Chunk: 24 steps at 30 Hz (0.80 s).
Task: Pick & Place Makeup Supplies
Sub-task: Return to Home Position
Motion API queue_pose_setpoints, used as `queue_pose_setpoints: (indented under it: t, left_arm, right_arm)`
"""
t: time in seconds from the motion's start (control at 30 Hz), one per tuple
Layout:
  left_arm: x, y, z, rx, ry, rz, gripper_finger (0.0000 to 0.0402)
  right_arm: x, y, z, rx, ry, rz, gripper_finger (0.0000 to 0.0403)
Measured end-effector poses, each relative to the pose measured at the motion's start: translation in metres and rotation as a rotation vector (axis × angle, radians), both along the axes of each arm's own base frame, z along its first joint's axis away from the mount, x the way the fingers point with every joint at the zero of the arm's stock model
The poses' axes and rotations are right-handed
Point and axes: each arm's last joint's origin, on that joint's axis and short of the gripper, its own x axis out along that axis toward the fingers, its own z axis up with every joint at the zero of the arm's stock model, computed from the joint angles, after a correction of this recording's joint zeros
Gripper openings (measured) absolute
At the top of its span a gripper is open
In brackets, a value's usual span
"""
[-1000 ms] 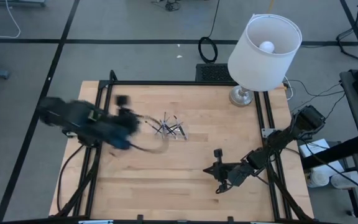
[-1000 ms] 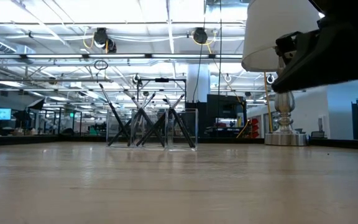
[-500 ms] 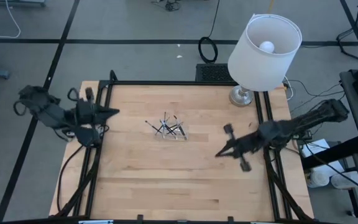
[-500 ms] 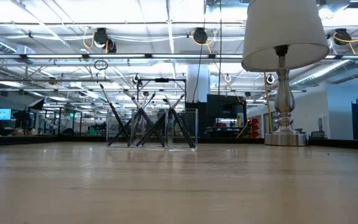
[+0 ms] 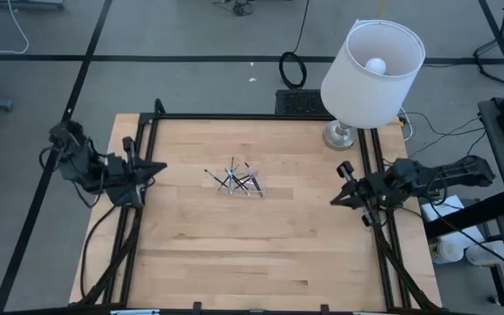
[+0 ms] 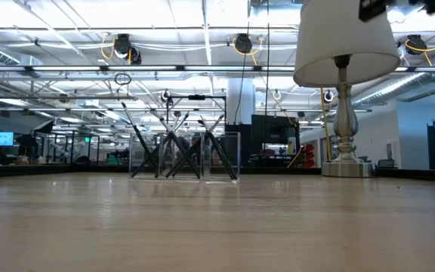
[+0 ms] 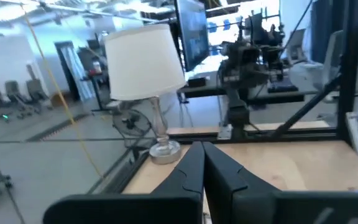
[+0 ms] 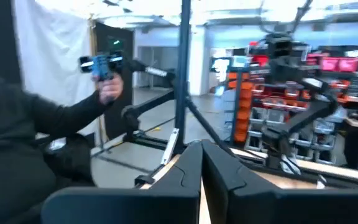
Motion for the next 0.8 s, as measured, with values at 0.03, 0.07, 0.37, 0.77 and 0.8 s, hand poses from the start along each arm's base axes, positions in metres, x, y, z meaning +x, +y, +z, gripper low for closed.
queue_pose_setpoints:
  t: [0.03, 0.07, 0.37, 0.77, 0.8]
  left_arm:
    - [0.000, -0.002, -0.005, 0.011, -0.005, 0.005, 0.0002]
    - [0.001, -0.004, -0.009, 0.020, -0.010, 0.001, 0.0002]
    - [0.001, -0.033, -0.050, 0.091, -0.036, -0.077, 0.0001]
    - [-0.006, -0.041, -0.118, 0.145, -0.025, -0.167, 0.0001]
    - [-0.006, -0.040, -0.125, 0.135, -0.029, -0.165, 0.0001]
  right_arm:
    - [-0.003, -0.001, -0.009, 0.017, -0.006, -0.013, 0.0000]
    - [-0.005, -0.002, -0.016, 0.038, -0.012, -0.020, 0.0000]
    - [-0.034, -0.009, -0.048, 0.109, -0.076, -0.102, 0.0000]
    - [-0.032, -0.013, -0.082, 0.106, -0.064, -0.234, 0.0000]
    - [-0.032, -0.013, -0.084, 0.102, -0.063, -0.246, 0.0000]
